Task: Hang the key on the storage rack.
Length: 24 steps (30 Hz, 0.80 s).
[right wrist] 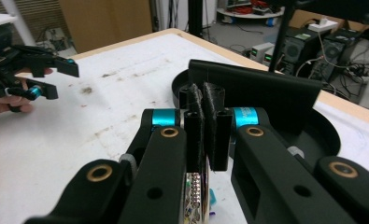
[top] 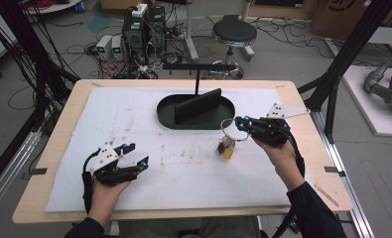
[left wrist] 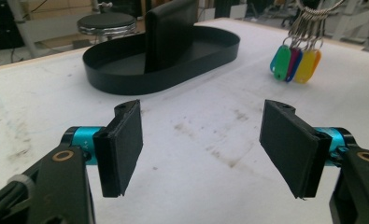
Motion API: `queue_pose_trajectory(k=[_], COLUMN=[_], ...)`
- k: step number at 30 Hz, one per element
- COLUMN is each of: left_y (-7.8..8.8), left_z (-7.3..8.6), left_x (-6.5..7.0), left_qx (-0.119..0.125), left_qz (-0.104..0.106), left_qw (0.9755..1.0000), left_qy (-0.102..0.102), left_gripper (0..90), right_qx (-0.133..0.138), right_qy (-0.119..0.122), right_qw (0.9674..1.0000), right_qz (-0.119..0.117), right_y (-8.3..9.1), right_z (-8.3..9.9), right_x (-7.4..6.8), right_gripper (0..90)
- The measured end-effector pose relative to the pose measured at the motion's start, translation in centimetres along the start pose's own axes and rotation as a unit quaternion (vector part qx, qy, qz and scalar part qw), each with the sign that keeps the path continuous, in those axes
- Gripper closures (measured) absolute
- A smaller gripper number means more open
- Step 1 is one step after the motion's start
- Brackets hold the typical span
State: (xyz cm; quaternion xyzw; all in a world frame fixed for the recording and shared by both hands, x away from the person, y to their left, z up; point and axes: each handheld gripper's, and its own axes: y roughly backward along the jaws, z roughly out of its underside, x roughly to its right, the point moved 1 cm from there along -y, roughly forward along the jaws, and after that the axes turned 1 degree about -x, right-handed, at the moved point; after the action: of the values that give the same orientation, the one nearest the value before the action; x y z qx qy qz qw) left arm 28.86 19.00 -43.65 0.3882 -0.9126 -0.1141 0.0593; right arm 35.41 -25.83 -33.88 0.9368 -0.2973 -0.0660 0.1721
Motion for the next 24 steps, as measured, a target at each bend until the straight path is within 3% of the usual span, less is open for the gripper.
queue_pose_trajectory(k=[8,9,10,13,14,15,20,24], left_y=[-1.7,-2.3,-2.3,-3.3,-4.0,-4.4,-5.8,-7.8], left_z=[-2.2,-2.9,-2.9,-3.9,-4.5,-4.9,-6.0,-7.0], left_x=[1.4,2.0,2.0,2.6,3.0,3.1,3.9,4.8], left_qx=[0.013,0.013,0.013,0.016,0.017,0.017,0.016,0.015], left_qz=[0.063,0.082,0.082,0.108,0.13,0.138,0.161,0.188], left_qw=[0.9978,0.9962,0.9962,0.9936,0.991,0.9899,0.9862,0.9808], left_qy=[-0.016,-0.028,-0.028,-0.029,-0.027,-0.026,-0.036,-0.05], left_gripper=[30.2,30.2,30.3,30.7,31.2,32.4,35.6,38.7], right_qx=[0.008,0.011,0.011,0.014,0.013,0.013,0.014,0.01], right_qy=[0.006,0.007,0.009,0.012,0.012,0.013,0.017,0.022], right_qw=[0.9998,0.9996,0.9994,0.999,0.9989,0.9988,0.998,0.9972], right_qz=[-0.018,-0.027,-0.031,-0.04,-0.042,-0.046,-0.059,-0.071], right_y=[0.1,0.1,0.1,-0.1,-0.1,-0.2,-0.3,-0.5], right_z=[-0.7,-0.8,-0.8,-1.0,-1.0,-1.0,-1.1,-1.3], right_x=[-0.6,-0.7,-0.8,-1.0,-1.1,-1.2,-1.7,-2.3], right_gripper=[87.7,87.7,87.8,87.7,87.7,87.7,87.7,87.7])
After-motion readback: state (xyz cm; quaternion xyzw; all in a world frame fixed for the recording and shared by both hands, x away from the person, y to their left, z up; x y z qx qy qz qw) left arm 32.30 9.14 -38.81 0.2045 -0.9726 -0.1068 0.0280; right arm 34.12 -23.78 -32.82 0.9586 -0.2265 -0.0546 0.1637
